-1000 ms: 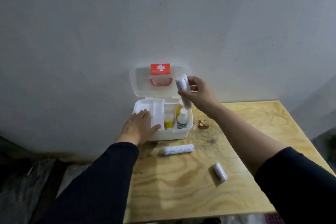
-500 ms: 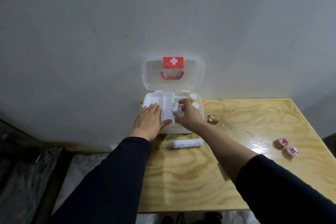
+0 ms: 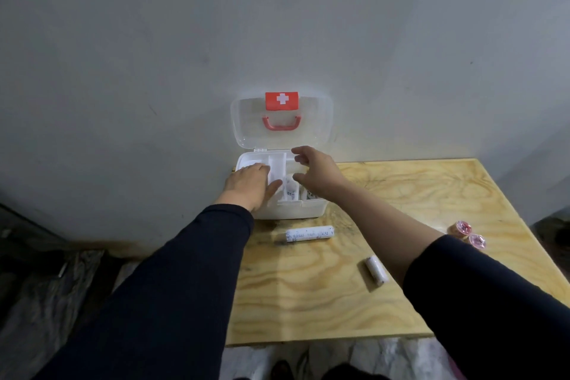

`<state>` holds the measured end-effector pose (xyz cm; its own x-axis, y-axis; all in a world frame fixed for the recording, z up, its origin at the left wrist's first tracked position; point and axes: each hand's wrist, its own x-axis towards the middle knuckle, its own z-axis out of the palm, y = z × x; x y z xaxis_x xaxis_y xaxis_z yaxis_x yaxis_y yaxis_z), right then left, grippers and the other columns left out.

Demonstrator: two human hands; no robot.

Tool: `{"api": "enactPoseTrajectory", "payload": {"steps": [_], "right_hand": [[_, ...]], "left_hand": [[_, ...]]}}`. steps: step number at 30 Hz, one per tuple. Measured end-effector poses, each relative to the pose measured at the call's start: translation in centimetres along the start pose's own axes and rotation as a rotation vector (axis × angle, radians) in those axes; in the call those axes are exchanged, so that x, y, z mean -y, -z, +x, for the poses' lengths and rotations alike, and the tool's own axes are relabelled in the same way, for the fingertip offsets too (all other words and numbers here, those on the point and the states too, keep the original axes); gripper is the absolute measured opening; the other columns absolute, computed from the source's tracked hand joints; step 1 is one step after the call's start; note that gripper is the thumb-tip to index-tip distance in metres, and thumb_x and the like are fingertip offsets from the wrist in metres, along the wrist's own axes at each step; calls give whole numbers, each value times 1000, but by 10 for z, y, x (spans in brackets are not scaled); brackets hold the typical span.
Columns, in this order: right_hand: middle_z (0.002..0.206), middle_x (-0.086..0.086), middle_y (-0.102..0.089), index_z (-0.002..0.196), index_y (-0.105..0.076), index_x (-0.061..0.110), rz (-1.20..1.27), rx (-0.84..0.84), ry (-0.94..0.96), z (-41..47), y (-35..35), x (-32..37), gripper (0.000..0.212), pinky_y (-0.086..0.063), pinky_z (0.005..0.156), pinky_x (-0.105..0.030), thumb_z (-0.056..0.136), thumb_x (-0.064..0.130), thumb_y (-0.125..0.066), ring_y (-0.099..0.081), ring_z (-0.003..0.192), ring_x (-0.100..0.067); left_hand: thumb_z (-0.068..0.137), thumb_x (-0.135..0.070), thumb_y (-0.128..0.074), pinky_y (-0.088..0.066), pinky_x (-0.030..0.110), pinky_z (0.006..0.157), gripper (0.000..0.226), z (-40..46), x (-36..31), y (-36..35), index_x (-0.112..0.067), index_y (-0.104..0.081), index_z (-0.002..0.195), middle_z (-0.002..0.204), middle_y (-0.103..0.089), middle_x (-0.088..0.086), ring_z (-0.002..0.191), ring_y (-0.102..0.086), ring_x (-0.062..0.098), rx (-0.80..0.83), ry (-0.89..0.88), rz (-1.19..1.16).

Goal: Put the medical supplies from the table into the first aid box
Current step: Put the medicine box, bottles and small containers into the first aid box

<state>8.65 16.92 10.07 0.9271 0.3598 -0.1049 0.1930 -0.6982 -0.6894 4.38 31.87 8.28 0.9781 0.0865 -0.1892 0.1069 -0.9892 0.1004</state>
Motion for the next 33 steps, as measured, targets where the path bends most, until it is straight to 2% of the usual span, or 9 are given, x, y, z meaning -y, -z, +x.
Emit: {"api": "enactPoseTrajectory", "payload": {"steps": [4, 8, 11, 13, 17, 19, 23, 29, 33], "right_hand": [[132, -9, -59, 132, -53, 12, -40, -29, 36, -15, 25, -9, 45, -44, 101, -29, 88, 6, -58, -56, 121, -21], [129, -7, -61, 128, -58, 13, -76, -48, 24, -38, 46, -30, 41, -45, 99, -31, 87, 9, -58, -56, 119, -21], [130, -10, -61, 128, -58, 11, -135, 2, -30, -59, 56, -54, 42, -46, 96, -33, 86, 12, -60, -56, 118, -25], [129, -10, -62, 127, -59, 11, -182, 29, -70, -75, 57, -73, 41, -44, 95, -29, 87, 13, -59, -57, 118, -26], [128, -11, -62, 127, -58, 12, -253, 95, -130, -104, 51, -112, 41, -43, 96, -30, 86, 14, -58, -55, 120, -27], [130, -13, -60, 129, -57, 10, -270, 139, -155, -114, 44, -128, 42, -45, 95, -32, 88, 14, -57, -55, 120, -28], [130, -14, -60, 133, -53, 7, -284, 205, -192, -127, 28, -152, 43, -47, 92, -35, 92, 21, -57, -56, 118, -29], [116, -17, -67, 123, -56, 8, -157, 148, -205, -135, 2, -169, 35, -47, 77, -31, 92, 25, -53, -63, 103, -34], [112, -16, -67, 117, -56, 10, -175, 189, -136, -130, -9, -164, 30, -47, 76, -33, 91, 24, -54, -61, 102, -33]], "left_hand": [[101, -39, -39, -43, 40, 96, 45, -16, -20, 14, -17, -44, 140, 144, -47, 2, 128, -48, 27, 0, -27, -21], [97, -29, -41, -42, 36, 86, 35, -34, -43, 15, -19, -56, 128, 137, -52, 1, 123, -51, 27, -19, -28, -109], [97, -29, -39, -46, 39, 96, 38, -53, -62, 10, -19, -56, 130, 138, -53, 0, 122, -53, 26, -13, 12, -147], [97, -29, -40, -47, 43, 96, 36, -67, -74, 2, -18, -59, 126, 132, -57, 2, 118, -55, 28, 7, 30, -171], [94, -30, -44, -50, 43, 92, 32, -96, -94, -26, -19, -62, 119, 122, -63, 5, 109, -59, 31, 58, 68, -231], [96, -32, -44, -49, 41, 94, 39, -109, -103, -40, -22, -57, 130, 131, -59, 2, 115, -57, 28, 86, 99, -217], [98, -32, -41, -47, 38, 99, 43, -128, -112, -63, -23, -51, 138, 144, -49, 1, 127, -50, 24, 144, 119, -189], [99, -34, -40, -45, 38, 100, 44, -148, -111, -81, -20, -49, 140, 145, -48, -2, 128, -50, 22, 168, 187, -201], [99, -33, -41, -44, 38, 104, 44, -153, -100, -89, -20, -49, 140, 146, -48, -2, 129, -48, 21, 177, 209, -203]]}}
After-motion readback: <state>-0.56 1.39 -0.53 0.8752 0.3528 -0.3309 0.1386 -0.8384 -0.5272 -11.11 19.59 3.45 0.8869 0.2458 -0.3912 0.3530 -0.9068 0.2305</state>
